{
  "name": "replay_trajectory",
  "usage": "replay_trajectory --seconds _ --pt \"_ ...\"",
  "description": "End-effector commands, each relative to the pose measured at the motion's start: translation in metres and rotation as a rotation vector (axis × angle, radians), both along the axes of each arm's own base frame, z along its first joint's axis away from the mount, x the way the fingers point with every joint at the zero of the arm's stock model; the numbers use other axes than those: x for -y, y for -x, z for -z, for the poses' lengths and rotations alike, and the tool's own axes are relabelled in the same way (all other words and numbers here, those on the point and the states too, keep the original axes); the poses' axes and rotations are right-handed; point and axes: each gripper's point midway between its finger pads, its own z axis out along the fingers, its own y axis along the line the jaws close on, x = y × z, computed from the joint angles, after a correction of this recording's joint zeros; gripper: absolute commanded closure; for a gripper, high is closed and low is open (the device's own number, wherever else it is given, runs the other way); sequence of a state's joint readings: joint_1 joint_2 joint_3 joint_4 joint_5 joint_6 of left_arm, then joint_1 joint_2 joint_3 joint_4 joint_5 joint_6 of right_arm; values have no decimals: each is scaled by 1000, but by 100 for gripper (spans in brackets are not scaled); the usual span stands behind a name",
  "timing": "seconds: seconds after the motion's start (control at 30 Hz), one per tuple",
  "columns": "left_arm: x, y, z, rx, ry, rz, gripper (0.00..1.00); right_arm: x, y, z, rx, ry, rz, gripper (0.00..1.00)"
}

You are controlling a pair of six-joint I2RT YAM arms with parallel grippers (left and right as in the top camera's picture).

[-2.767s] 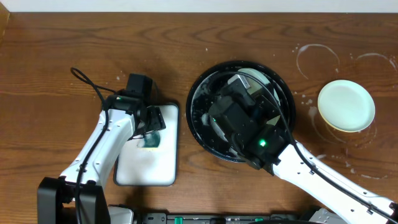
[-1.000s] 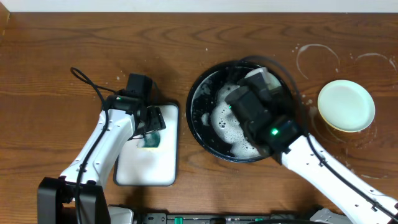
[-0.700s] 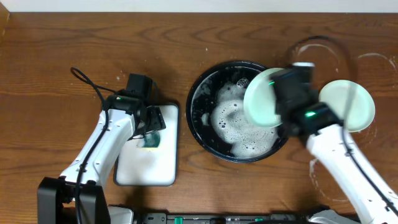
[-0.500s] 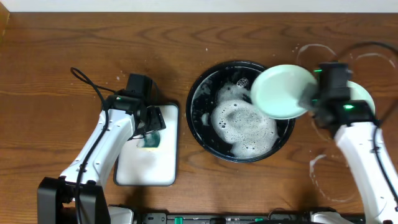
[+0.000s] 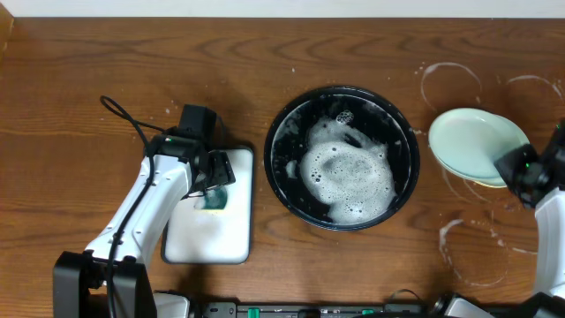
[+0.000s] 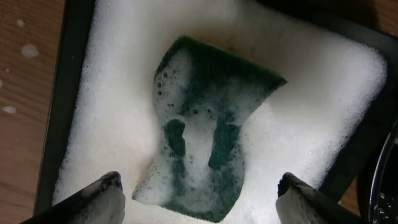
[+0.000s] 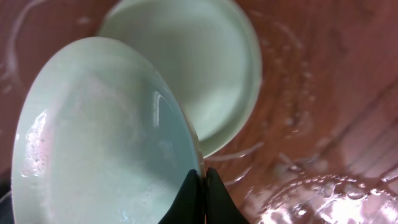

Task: Clean dirty plates on tray and stack at the side
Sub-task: 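Carry the plate right and stack it on the plate pile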

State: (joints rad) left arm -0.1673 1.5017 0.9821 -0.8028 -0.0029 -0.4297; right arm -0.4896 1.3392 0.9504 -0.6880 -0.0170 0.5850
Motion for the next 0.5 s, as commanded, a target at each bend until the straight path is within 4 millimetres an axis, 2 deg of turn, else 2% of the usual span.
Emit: replay_trajectory --seconds 0.0,0.13,0.37,0.47 --pt "-2 2 1 -2 -5 -7 19 18 14 13 30 -12 90 99" --pt "-2 2 1 -2 -5 -7 19 42 19 22 85 20 155 99" --pt "-2 2 1 -2 -5 -7 19 55 18 30 133 63 185 99" --pt "-2 2 1 -2 -5 -7 19 57 13 34 138 73 159 90"
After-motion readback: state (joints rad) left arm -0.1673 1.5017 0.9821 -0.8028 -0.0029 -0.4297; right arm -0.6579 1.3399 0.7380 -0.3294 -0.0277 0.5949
